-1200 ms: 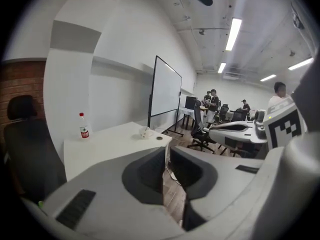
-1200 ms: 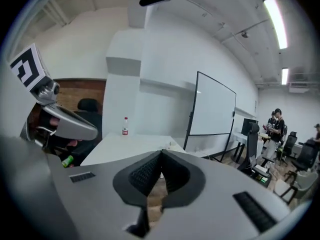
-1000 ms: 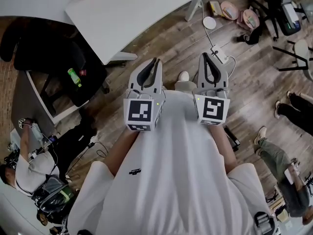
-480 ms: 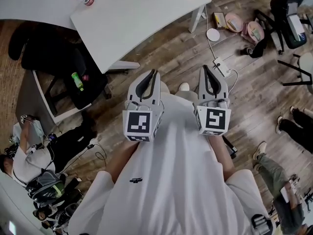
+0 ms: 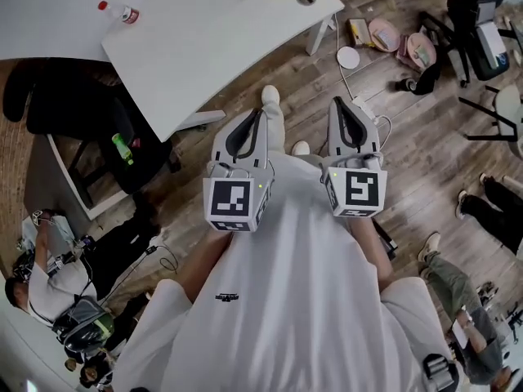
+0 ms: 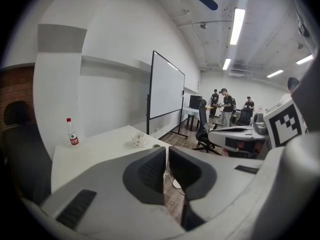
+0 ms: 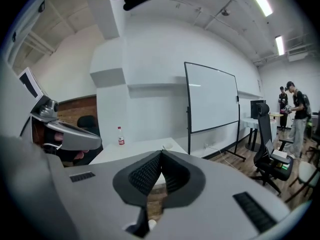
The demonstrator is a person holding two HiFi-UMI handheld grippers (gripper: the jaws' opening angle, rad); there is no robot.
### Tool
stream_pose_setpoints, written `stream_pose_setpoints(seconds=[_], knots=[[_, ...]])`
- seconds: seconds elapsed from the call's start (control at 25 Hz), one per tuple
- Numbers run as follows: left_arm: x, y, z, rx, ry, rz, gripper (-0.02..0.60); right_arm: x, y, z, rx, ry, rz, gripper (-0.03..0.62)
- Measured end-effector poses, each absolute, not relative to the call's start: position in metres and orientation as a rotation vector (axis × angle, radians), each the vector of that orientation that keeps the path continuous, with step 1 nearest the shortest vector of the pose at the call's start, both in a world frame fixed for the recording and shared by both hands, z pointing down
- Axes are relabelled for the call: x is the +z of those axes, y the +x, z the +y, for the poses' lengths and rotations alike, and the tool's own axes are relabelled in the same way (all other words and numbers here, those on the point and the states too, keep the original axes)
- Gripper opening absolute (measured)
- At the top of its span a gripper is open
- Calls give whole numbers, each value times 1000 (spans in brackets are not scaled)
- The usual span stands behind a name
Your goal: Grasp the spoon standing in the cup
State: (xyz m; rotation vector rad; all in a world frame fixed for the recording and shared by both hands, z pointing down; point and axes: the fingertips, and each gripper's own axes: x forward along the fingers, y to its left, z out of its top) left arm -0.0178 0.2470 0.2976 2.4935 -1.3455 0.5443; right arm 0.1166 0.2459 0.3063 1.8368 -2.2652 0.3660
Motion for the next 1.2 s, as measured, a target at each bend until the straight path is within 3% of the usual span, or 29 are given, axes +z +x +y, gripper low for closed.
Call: stream_pose_setpoints(seconds=[0.56,1.2], knots=[[289,-21,52,504,2547,-1189,8,287,95,58,298,1861,-2180,3],[327,7,-66,618,2537,-1130,22,299,113,-49,312,1823,-2170,3]])
